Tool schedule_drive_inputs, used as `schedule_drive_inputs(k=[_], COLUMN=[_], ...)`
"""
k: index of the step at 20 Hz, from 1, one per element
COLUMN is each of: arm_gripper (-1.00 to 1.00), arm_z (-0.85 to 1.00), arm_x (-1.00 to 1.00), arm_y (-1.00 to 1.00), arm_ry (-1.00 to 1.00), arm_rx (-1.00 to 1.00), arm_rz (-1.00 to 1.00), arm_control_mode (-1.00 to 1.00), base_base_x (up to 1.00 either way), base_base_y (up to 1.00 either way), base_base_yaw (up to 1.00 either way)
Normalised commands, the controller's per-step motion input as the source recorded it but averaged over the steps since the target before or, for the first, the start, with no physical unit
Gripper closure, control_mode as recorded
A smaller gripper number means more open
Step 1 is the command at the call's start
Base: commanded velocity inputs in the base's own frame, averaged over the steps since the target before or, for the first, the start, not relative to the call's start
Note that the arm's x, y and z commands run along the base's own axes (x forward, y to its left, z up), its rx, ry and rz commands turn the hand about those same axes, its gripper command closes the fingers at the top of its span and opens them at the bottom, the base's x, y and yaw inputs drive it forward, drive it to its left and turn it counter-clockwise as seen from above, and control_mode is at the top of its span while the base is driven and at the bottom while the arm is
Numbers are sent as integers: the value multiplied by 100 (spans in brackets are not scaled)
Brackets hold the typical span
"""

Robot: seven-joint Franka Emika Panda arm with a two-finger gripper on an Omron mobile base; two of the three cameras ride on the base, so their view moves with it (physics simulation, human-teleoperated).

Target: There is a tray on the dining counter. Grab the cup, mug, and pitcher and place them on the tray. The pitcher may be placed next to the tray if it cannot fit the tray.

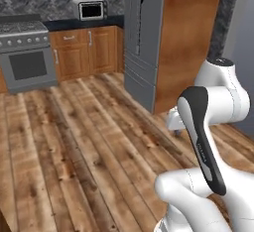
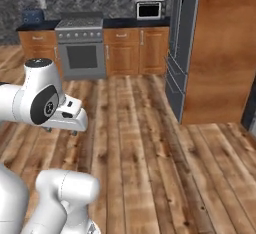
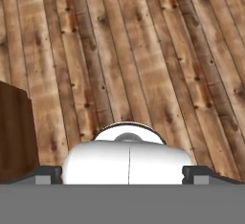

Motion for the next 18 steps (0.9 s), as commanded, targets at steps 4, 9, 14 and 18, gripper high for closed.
schedule_drive_inputs(k=[4, 9, 14, 18], arm_gripper=[-100, -100, -100, -100], arm_z=[0, 0, 0, 0], arm_x=[0, 0, 0, 0], arm_y=[0, 0, 0, 0], arm_ry=[0, 0, 0, 0], arm_rx=[0, 0, 0, 0], arm_rz=[0, 0, 0, 0], arm_control_mode=[100, 100, 100, 100], base_base_x=[100, 100, 100, 100], base_base_y=[57, 58, 49, 32], base_base_yaw=[-11, -5, 9, 17])
